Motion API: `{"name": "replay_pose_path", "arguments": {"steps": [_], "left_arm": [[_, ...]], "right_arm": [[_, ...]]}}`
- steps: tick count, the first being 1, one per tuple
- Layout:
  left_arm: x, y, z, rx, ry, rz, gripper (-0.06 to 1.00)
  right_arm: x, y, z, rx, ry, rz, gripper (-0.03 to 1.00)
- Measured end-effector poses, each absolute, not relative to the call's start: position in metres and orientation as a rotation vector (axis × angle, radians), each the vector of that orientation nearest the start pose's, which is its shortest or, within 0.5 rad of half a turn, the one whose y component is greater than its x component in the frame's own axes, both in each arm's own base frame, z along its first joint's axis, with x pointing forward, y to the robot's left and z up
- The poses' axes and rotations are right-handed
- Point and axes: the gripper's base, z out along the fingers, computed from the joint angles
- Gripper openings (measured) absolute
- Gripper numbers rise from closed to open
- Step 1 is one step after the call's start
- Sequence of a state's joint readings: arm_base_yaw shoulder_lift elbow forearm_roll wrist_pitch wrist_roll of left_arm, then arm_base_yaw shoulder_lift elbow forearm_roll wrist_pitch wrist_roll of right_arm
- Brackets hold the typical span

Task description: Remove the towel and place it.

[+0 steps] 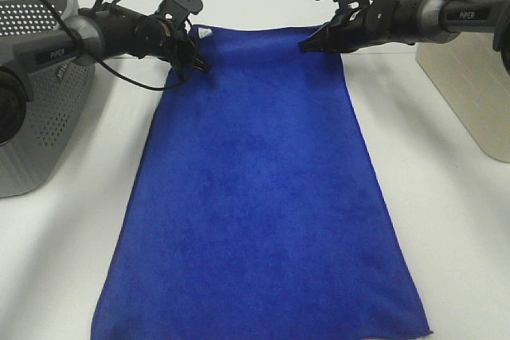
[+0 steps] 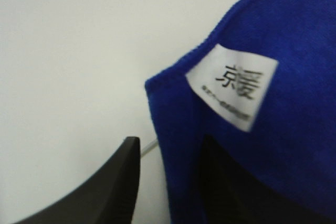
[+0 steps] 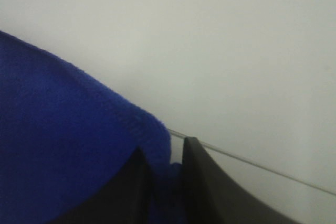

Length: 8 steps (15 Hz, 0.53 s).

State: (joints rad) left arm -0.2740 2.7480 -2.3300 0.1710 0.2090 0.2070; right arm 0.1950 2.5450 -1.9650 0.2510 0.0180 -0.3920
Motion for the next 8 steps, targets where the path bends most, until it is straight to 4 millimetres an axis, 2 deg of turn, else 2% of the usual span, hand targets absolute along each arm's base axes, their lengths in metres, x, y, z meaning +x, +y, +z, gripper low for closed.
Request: {"name": "replay_pose_path", "arguments": {"steps": [2, 4, 8], "left_arm": [[0.58, -0.151, 0.088, 0.634, 1.991, 0.104, 0.48], [0.581, -0.146, 0.087, 0.622, 1.994, 0.106, 0.51], [0.582, -0.143, 0.086, 0.603, 2.002, 0.095, 0.53]], "right_arm": [[0.556, 0.108, 0.107, -0.333, 2.037, 0.036, 0.41], [0.557, 0.107, 0.108, -0.321, 2.029, 0.039, 0.55], [0.558, 0.104, 0.108, -0.32, 2.03, 0.031, 0.61]]}}
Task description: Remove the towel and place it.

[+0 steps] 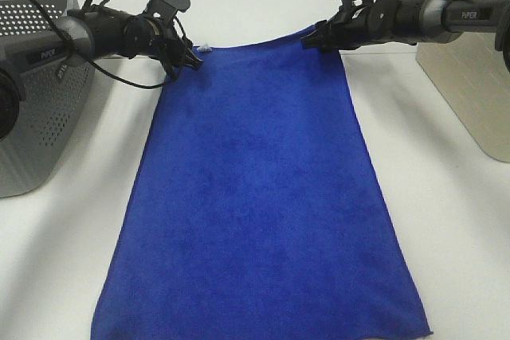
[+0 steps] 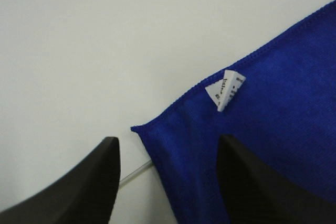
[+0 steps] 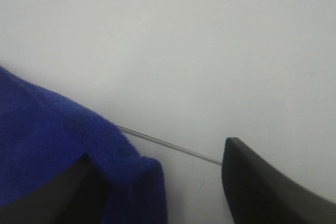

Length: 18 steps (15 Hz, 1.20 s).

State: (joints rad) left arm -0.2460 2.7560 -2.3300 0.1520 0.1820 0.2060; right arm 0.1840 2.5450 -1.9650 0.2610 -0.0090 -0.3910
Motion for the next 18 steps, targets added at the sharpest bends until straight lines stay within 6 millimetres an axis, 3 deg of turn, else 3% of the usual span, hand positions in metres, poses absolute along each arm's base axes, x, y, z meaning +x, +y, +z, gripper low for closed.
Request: {"name": "replay_pose_path", "arguments": {"steps": [3, 8, 11, 18], "left_arm": [[0.581, -0.143, 0.085, 0.601, 2.008, 0.092, 0.53], [0.581, -0.144, 0.084, 0.573, 2.032, 0.066, 0.53], [0.579, -0.144, 0.082, 0.56, 2.057, 0.052, 0.53], [0.577, -0.143, 0.078, 0.556, 2.118, 0.041, 0.53]], "right_arm": [[0.559, 0.096, 0.108, -0.309, 2.032, 0.022, 0.63], [0.56, 0.09, 0.108, -0.288, 2.035, 0.02, 0.79], [0.564, 0.085, 0.115, -0.248, 1.95, -0.002, 0.79], [0.548, 0.089, 0.094, -0.313, 2.264, 0.101, 0.79]]}}
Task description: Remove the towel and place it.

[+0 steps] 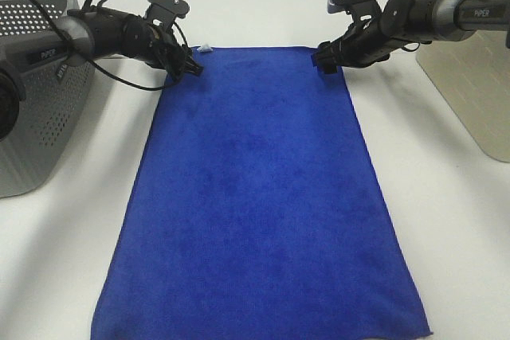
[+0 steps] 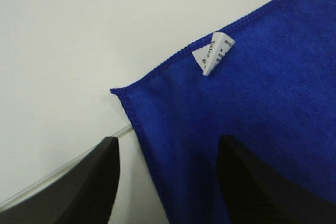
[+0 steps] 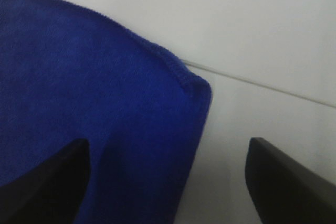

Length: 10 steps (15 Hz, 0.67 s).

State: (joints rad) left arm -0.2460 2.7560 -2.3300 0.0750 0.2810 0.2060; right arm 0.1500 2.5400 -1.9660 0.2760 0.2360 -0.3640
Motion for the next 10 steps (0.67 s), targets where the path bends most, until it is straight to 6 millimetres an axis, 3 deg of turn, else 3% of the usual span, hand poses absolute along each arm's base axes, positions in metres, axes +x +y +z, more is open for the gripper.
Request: {"name": "replay_pose_path", "arguments": {"steps": [5, 7, 10], "left_arm": [[0.574, -0.142, 0.074, 0.549, 2.174, 0.026, 0.53], [0.571, -0.142, 0.079, 0.552, 2.221, 0.025, 0.53], [0.558, -0.139, 0.106, 0.559, 2.39, 0.001, 0.6]], "right_arm": [[0.551, 0.088, 0.107, -0.329, 2.207, 0.077, 0.79], [0.547, 0.089, 0.126, -0.347, 2.224, 0.094, 0.79], [0.526, 0.094, 0.173, -0.357, 2.363, 0.221, 0.79]]}}
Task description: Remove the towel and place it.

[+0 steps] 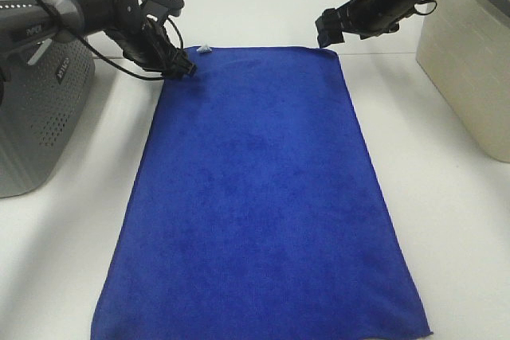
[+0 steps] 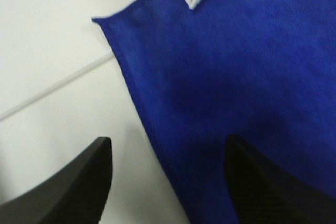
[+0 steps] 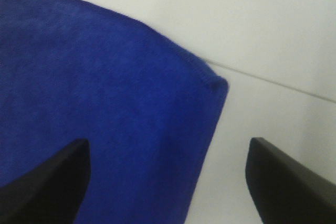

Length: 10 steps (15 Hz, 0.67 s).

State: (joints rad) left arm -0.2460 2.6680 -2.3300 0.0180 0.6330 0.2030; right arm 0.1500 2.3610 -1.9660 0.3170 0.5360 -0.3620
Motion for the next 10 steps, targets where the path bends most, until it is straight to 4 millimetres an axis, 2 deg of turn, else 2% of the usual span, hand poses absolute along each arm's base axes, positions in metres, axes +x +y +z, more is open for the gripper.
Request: {"name": "replay_pose_path", "arguments": {"steps": [2, 3, 4, 5, 7, 10], "left_arm": [[0.545, -0.14, 0.138, 0.533, 2.502, -0.05, 0.66], [0.542, -0.14, 0.146, 0.52, 2.52, -0.061, 0.67], [0.535, -0.14, 0.166, 0.475, 2.553, -0.087, 0.69], [0.524, -0.138, 0.197, 0.388, 2.602, -0.123, 0.69], [0.507, -0.134, 0.232, 0.282, 2.672, -0.149, 0.69], [0.492, -0.123, 0.273, 0.208, 2.663, -0.061, 0.69]], "right_arm": [[0.51, 0.098, 0.203, -0.337, 2.442, 0.322, 0.79], [0.506, 0.098, 0.211, -0.332, 2.462, 0.343, 0.79], [0.497, 0.099, 0.226, -0.346, 2.49, 0.367, 0.79], [0.488, 0.099, 0.241, -0.358, 2.519, 0.391, 0.79], [0.467, 0.098, 0.274, -0.4, 2.56, 0.422, 0.79], [0.442, 0.095, 0.311, -0.244, 2.629, 0.477, 0.79]]}}
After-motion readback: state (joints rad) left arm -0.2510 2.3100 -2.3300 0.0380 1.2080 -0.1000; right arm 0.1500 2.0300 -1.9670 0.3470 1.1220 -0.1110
